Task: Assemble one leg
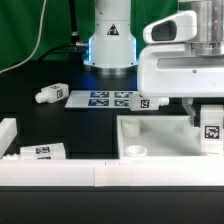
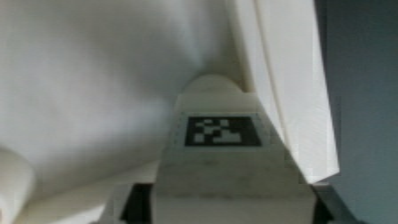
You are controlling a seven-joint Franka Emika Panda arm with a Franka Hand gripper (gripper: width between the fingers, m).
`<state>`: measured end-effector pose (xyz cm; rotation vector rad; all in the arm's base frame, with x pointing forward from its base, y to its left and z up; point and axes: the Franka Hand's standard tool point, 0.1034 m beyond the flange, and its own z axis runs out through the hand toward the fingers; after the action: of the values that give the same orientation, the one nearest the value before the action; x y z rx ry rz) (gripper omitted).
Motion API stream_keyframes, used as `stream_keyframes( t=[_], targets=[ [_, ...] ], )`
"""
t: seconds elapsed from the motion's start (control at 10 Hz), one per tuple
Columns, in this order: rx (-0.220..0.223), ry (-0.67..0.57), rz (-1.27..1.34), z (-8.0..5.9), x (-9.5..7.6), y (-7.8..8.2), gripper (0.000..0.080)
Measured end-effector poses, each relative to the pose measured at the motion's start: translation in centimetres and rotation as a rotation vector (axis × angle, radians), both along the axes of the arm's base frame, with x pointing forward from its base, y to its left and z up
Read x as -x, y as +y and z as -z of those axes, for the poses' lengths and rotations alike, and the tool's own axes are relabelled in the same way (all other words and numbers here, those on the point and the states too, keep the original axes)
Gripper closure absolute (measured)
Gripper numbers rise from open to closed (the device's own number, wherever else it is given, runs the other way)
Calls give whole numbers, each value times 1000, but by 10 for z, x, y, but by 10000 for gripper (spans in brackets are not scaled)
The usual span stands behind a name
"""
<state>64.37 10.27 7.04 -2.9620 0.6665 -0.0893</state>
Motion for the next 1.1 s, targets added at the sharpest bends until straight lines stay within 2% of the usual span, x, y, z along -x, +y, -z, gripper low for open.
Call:
stream_keyframes(
  t=[0.2,0.4,0.6,0.8,1.0,1.1],
  targets=[
    [-13,22,250,1,1,0,515],
    [-30,64,629,0,4,7,515],
    [-103,95,952,1,4,5,515],
    [-129,116,1128,1,4,5,514],
    [-128,118,1142,2,4,5,514],
    [-123,112,1082,2,5,5,467]
  ],
)
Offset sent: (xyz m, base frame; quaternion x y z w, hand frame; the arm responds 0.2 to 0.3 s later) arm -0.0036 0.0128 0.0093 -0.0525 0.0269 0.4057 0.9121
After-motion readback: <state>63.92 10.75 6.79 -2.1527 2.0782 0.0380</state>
